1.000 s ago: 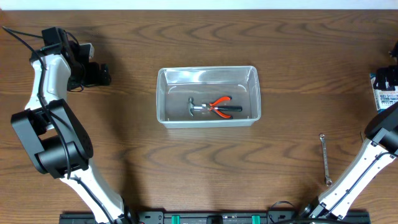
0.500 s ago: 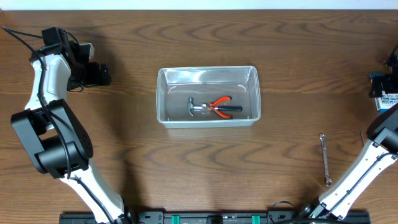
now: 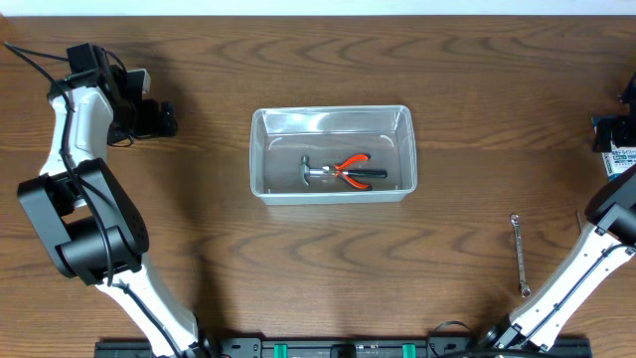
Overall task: Pack container
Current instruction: 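Lower the right gripper and close it on the screwdriver box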
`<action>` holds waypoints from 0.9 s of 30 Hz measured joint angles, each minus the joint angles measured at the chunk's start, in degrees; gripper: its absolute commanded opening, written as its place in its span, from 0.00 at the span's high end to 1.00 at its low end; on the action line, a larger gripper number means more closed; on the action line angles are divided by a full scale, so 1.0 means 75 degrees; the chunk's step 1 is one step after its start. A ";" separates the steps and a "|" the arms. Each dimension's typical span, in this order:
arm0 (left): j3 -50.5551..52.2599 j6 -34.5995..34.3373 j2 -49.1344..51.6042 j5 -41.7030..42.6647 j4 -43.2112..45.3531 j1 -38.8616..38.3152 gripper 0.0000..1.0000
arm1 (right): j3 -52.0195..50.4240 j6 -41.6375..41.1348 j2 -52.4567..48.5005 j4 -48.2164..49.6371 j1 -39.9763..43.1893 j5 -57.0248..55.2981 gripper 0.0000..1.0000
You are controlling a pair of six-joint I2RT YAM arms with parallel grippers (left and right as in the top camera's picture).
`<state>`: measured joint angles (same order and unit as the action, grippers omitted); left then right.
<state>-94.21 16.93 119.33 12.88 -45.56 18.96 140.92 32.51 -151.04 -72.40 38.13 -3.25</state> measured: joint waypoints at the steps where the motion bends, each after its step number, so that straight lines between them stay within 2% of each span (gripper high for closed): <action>1: 0.0000 0.0000 0.0000 0.0000 0.0000 0.0000 0.02 | 0.0000 0.0000 0.0000 0.0017 0.0000 0.0000 0.01; 27: 0.0000 0.0000 0.0000 0.0000 0.0000 0.0000 0.02 | -0.0073 0.0105 -0.0023 0.0431 0.0058 0.0221 0.01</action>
<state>-94.21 16.93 119.33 12.88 -45.56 18.96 140.38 33.30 -151.22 -69.17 38.57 -1.58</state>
